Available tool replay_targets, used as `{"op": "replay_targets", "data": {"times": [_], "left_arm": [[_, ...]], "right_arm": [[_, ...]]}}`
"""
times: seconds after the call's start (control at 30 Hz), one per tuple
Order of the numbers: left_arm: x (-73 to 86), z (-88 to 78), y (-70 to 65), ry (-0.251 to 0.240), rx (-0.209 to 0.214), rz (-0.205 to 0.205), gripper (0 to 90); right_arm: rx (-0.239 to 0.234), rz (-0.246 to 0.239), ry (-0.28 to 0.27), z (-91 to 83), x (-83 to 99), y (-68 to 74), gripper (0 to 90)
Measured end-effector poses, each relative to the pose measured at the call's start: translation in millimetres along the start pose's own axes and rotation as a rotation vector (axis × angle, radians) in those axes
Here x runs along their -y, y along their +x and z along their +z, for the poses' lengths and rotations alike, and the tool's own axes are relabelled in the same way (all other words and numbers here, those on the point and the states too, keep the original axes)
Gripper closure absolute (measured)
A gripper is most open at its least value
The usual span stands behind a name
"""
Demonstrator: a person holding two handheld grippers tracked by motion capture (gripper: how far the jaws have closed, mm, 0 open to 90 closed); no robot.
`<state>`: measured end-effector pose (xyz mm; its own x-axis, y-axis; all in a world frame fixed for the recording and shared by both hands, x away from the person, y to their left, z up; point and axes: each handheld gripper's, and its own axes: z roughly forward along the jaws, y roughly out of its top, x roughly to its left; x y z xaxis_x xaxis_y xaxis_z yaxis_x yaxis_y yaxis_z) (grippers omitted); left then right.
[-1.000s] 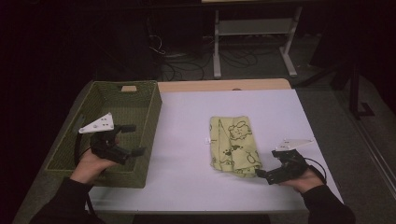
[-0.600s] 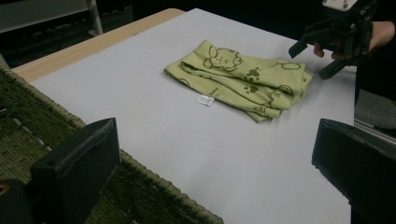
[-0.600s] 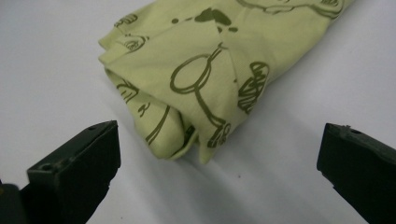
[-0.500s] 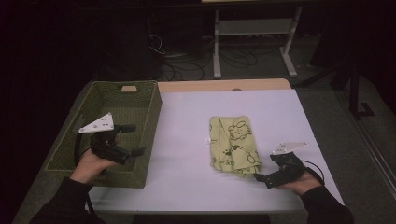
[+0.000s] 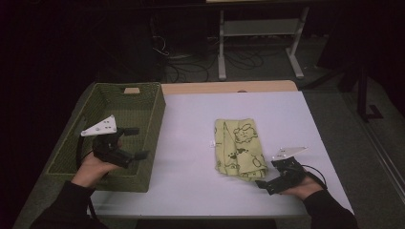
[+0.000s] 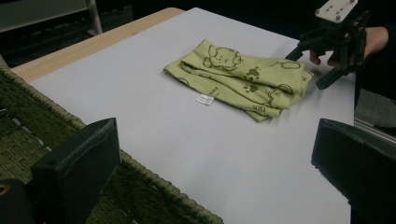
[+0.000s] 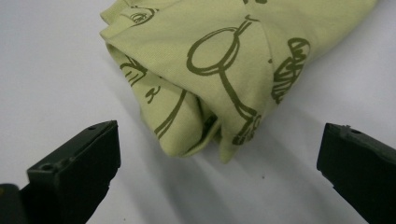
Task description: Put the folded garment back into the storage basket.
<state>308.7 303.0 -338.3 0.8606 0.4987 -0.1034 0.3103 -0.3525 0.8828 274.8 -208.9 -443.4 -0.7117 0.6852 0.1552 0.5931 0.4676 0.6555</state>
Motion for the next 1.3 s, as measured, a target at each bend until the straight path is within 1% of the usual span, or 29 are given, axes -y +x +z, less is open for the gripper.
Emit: {"op": "replay_targets", "data": {"times": [0.1,0.23,0.3,0.37,0.53,0.7,0.87,0.97,1.1,1.2,1.3], "left_arm": [[0.0,0.0,-0.1,0.000,-0.002,0.000,0.1],[-0.3,0.6,-0.9,0.007,-0.002,0.009,0.1],[-0.3,0.6,-0.7,0.007,-0.001,0.008,0.1],[-0.1,0.1,0.5,0.001,0.003,-0.004,0.1],[-0.5,0.3,1.2,0.004,0.009,-0.004,0.1],[-1.1,0.2,4.1,0.005,0.024,-0.022,0.1],[-2.7,2.3,6.2,0.024,0.055,-0.035,0.1],[-4.4,4.0,6.0,0.020,0.049,-0.038,0.1],[-6.8,5.5,7.2,0.010,0.058,-0.046,0.1],[-8.2,7.6,7.4,0.015,0.054,-0.042,0.1],[-9.7,10.0,7.0,0.018,0.060,-0.035,0.1]], "right_arm": [[-0.002,0.000,0.001,2.0,-0.9,0.8,0.0],[-0.006,-0.011,0.012,6.8,-2.7,3.0,0.0],[-0.008,-0.017,0.013,7.7,-2.9,3.2,0.0],[-0.009,-0.018,0.013,9.7,-3.7,3.8,0.0],[-0.008,-0.022,0.011,12.6,-6.3,4.5,0.0],[-0.009,-0.020,0.006,13.3,-7.6,4.7,0.0],[-0.011,-0.017,0.003,13.2,-8.0,4.8,0.0],[-0.011,-0.015,0.002,12.9,-8.0,4.6,0.0],[-0.011,-0.014,0.003,12.8,-8.0,4.5,0.0],[-0.011,-0.013,0.003,12.7,-8.0,4.4,0.0],[-0.011,-0.012,0.002,12.5,-8.2,4.2,0.0]]}}
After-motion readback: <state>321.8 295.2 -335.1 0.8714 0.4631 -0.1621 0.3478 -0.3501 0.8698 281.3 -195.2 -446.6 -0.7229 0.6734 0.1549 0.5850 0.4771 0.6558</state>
